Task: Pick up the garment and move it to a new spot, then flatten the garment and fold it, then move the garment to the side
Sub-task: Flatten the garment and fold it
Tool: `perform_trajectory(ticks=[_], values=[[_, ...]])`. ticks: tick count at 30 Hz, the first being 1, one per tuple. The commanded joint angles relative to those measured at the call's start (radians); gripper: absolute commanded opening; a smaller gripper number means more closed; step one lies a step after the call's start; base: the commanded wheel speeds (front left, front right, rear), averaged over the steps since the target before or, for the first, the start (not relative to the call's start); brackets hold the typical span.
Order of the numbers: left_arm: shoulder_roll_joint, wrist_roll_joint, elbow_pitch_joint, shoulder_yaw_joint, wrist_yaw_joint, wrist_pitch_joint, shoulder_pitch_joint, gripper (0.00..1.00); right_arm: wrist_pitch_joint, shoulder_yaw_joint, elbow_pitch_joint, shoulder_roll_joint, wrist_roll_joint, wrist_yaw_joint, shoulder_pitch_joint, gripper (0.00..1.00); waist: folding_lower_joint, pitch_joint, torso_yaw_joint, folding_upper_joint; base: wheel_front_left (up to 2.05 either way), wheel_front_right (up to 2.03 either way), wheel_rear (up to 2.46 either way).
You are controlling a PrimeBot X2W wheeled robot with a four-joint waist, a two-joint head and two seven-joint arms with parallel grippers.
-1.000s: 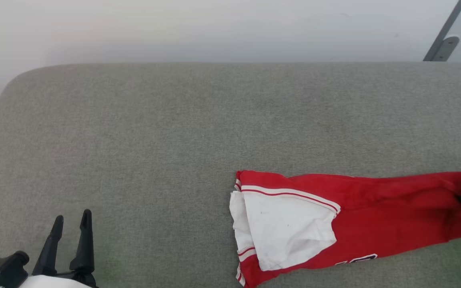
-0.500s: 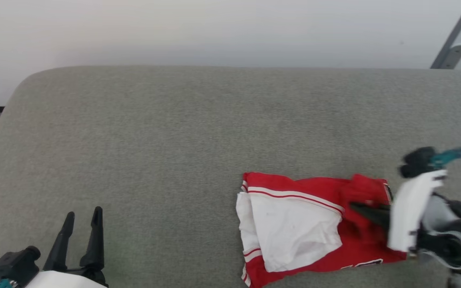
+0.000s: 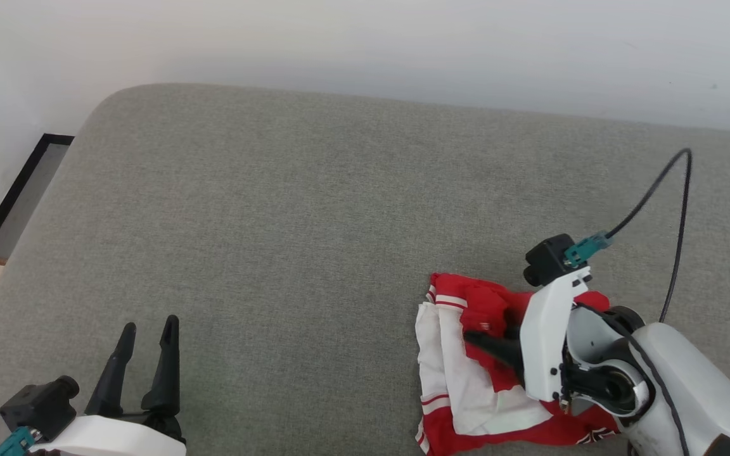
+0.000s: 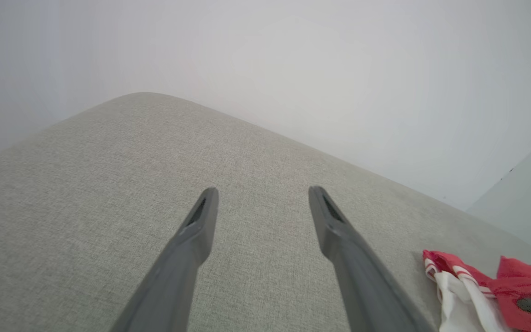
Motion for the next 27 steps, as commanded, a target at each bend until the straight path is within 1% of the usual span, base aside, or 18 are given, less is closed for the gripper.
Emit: perform_trajectory(ticks=[1,4,9,13,17,20,22,24,25,27], values=[[-0.001,-0.001,-0.002,-0.001,-0.003,-0.005,-0.006,1.0,-0.008,0.02,0.013,0.001,0.004,0.0,-0.016,1.0,0.0,-0.001,0.006,0.0,0.0,0.0,0.0],[0.002,-0.003,0.001,0.002,-0.003,-0.005,0.002,1.0,-0.018,0.036,0.021,-0.01,0.029,0.0,-0.035,1.0,0.0,-0.003,0.003,0.0,0.0,0.0,0.0],[0.008,-0.029,0.003,-0.006,-0.003,-0.005,0.016,1.0,-0.051,0.051,-0.007,-0.04,0.047,0.0,-0.04,1.0,0.0,-0.017,-0.021,0.0,0.0,0.0,0.0],[0.016,-0.037,0.006,-0.001,-0.003,-0.005,0.022,1.0,-0.083,0.036,-0.044,-0.076,0.057,0.0,-0.02,1.0,0.0,-0.035,-0.044,0.0,0.0,0.0,0.0],[0.021,-0.032,0.003,0.008,-0.003,-0.005,0.04,1.0,-0.121,-0.003,-0.087,-0.107,0.068,0.0,0.002,1.0,0.0,-0.054,-0.068,0.0,0.0,0.0,0.0],[0.024,-0.017,0.005,0.015,-0.003,-0.005,0.046,1.0,-0.175,-0.038,-0.108,-0.135,0.047,0.0,0.026,1.0,0.0,-0.064,-0.086,0.0,0.0,0.0,0.0],[0.023,-0.028,-0.002,0.009,-0.003,-0.005,0.056,1.0,-0.221,-0.061,-0.122,-0.147,0.037,0.0,0.041,1.0,0.0,-0.071,-0.098,0.0,0.0,0.0,0.0],[0.033,-0.017,0.0,0.022,-0.003,-0.005,0.066,1.0,-0.272,-0.08,-0.131,-0.162,0.022,0.0,0.058,1.0,0.0,-0.077,-0.11,0.0,0.0,0.0,0.0],[0.033,-0.017,0.0,0.022,-0.003,-0.005,0.066,1.0,-0.272,-0.08,-0.131,-0.162,0.022,0.0,0.058,1.0,0.0,-0.077,-0.11,0.0,0.0,0.0,0.0],[0.031,-0.011,-0.003,0.025,-0.003,-0.005,0.071,1.0,-0.333,-0.101,-0.135,-0.174,0.004,0.0,0.078,1.0,0.0,-0.085,-0.121,0.0,0.0,0.0,0.0]])
